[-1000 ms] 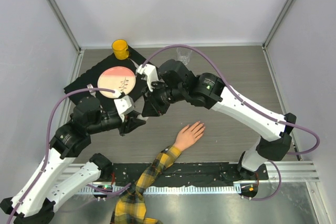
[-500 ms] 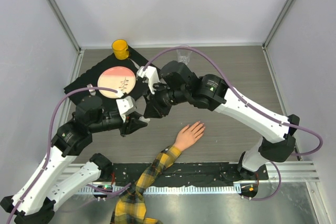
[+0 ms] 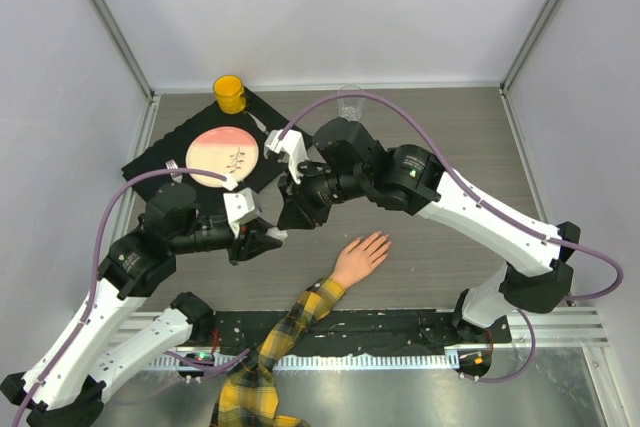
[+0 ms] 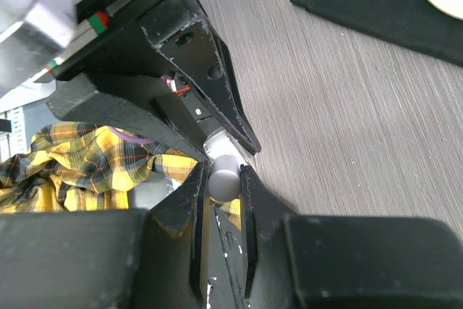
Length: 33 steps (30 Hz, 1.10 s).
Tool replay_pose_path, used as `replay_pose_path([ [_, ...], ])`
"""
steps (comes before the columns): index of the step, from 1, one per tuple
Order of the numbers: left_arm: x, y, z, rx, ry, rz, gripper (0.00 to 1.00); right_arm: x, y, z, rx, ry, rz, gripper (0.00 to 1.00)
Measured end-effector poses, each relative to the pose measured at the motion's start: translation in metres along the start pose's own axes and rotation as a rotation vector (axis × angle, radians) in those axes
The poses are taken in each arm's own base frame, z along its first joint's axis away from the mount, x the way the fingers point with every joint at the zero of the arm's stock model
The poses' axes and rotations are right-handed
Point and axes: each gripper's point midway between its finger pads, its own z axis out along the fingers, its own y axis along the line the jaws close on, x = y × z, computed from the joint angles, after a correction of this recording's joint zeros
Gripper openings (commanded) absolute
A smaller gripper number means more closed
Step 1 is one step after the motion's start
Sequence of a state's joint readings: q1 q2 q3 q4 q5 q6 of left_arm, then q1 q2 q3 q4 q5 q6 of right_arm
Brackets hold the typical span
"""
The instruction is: Paint the nails
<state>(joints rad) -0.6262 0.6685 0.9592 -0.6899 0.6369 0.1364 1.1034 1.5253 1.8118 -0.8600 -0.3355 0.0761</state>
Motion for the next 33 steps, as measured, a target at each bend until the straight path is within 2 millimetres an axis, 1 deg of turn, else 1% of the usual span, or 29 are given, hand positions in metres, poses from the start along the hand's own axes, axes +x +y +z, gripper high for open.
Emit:
replay_pose_path([
  [5, 0.0009, 0.0, -0.0001, -0.001, 0.004, 0.0, 0.0, -0.0013, 0.0005, -0.0031, 0.003, -0.01, -0.004, 0.01],
  [16, 0.0013, 0.0014, -0.0004, -0.009, 0.005, 0.0, 0.0, -0.0005, -0.0022, -0.0021, 0.018, -0.01, -0.003, 0.01],
  [33, 0.0031, 0.0034, -0.0008, -0.022, 0.013, -0.004, 0.0, -0.0014, -0.0052, -0.0067, 0.044, -0.022, -0.006, 0.01],
])
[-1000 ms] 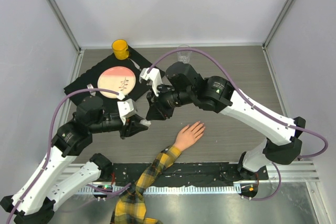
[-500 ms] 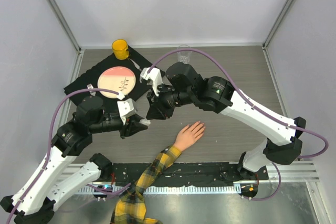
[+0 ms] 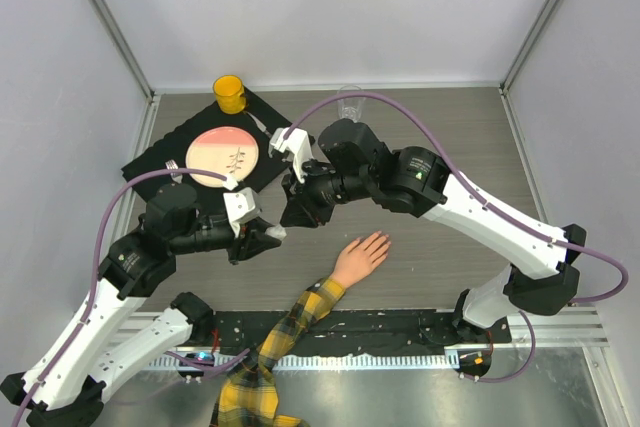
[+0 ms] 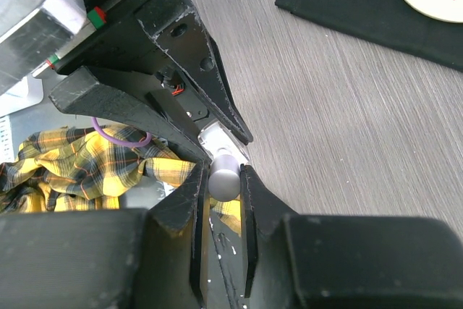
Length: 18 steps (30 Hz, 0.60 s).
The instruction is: Paint the nails
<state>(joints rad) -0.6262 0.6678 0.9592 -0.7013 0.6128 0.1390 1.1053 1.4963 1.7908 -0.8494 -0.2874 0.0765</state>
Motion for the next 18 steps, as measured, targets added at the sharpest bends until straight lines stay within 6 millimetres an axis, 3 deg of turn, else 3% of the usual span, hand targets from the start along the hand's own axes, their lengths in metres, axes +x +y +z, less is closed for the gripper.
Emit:
replay_pose_path([
  [18, 0.0, 0.0002, -0.0001, -0.002, 0.0, 0.0, 0.0, -0.0007, -0.0016, 0.0004, 0.009, -0.003, 0.0, 0.01],
])
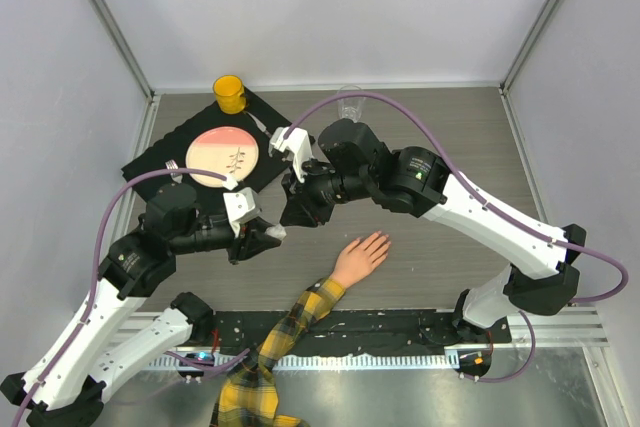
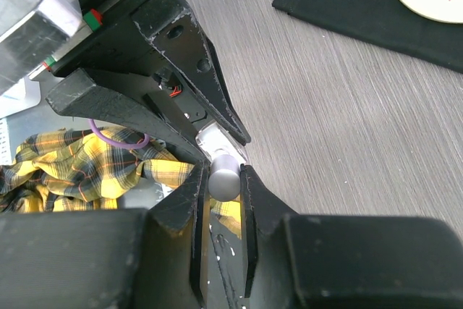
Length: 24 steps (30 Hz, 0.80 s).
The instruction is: Paint the nails
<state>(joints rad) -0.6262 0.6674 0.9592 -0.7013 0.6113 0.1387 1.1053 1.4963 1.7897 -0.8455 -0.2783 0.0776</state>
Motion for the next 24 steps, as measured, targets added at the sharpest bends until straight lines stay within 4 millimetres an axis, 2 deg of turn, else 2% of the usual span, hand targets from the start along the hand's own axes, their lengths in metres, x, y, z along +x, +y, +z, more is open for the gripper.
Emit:
replay_pose_path([
  [18, 0.0, 0.0001, 0.0, 0.0, 0.0, 0.0, 0.0, -0.0018, -0.0014, 0.0002, 0.009, -0.008, 0.002, 0.01],
  [24, 0.0002, 0.0001, 0.0, 0.0, 0.0, 0.0, 0.0, -0.0041, -0.0004, -0.0065, 0.014, -0.023, -0.002, 0.01],
])
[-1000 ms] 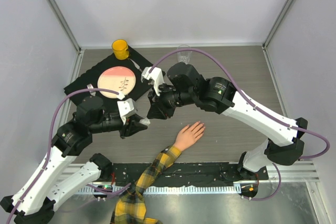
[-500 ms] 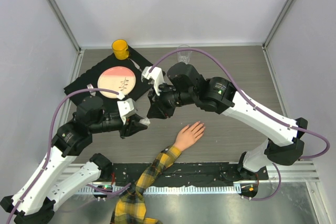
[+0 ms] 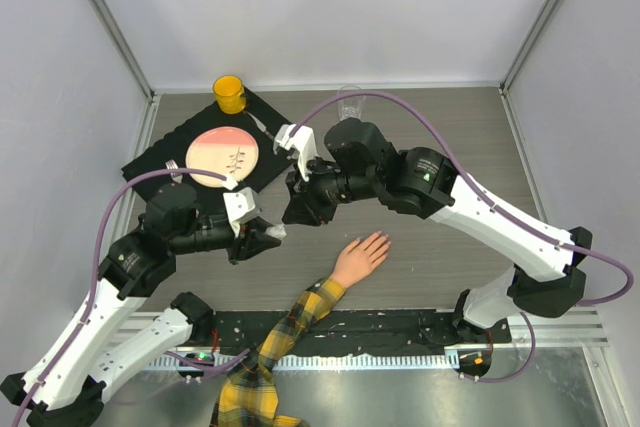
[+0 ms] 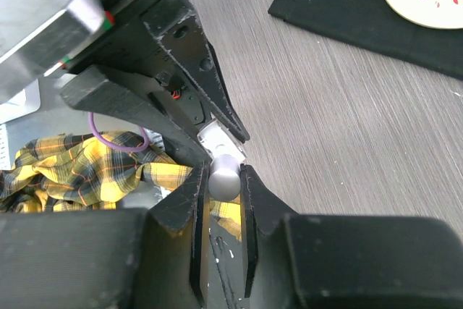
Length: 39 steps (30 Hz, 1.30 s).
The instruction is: Paint the nails
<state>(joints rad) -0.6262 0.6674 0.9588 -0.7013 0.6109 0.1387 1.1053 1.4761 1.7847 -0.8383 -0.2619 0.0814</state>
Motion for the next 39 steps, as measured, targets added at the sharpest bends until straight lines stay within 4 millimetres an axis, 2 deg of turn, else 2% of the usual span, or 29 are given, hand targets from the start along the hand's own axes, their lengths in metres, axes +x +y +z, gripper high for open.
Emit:
replay_pose_path([
  [12, 0.0, 0.0, 0.0, -0.001, 0.0, 0.0, 0.0, -0.005, 0.0, -0.006, 0.01, -0.028, 0.005, 0.01],
  [15, 0.002, 0.002, 0.0, -0.013, 0.003, -0.002, 0.0, -0.005, -0.009, -0.007, 0.07, -0.042, 0.024, 0.01],
  [19, 0.005, 0.007, -0.001, -0.052, -0.003, -0.007, 0.0, 0.003, -0.039, -0.022, 0.26, -0.087, 0.088, 0.01],
  [23, 0.0, 0.016, -0.001, -0.103, -0.034, -0.006, 0.0, 0.045, -0.068, -0.06, 0.468, -0.128, 0.201, 0.01],
  [28, -0.014, 0.029, 0.011, -0.125, -0.07, -0.025, 0.0, 0.114, -0.095, -0.104, 0.667, -0.187, 0.386, 0.01],
  [31, -0.019, 0.04, 0.031, -0.112, -0.077, -0.07, 0.0, 0.167, -0.112, -0.111, 0.78, -0.174, 0.492, 0.01],
  [34, -0.023, 0.05, 0.059, -0.076, -0.076, -0.131, 0.0, 0.218, -0.128, -0.109, 0.887, -0.118, 0.575, 0.01],
  [39, -0.015, 0.061, 0.113, -0.021, -0.036, -0.175, 0.0, 0.274, -0.152, -0.103, 1.029, -0.042, 0.658, 0.01],
])
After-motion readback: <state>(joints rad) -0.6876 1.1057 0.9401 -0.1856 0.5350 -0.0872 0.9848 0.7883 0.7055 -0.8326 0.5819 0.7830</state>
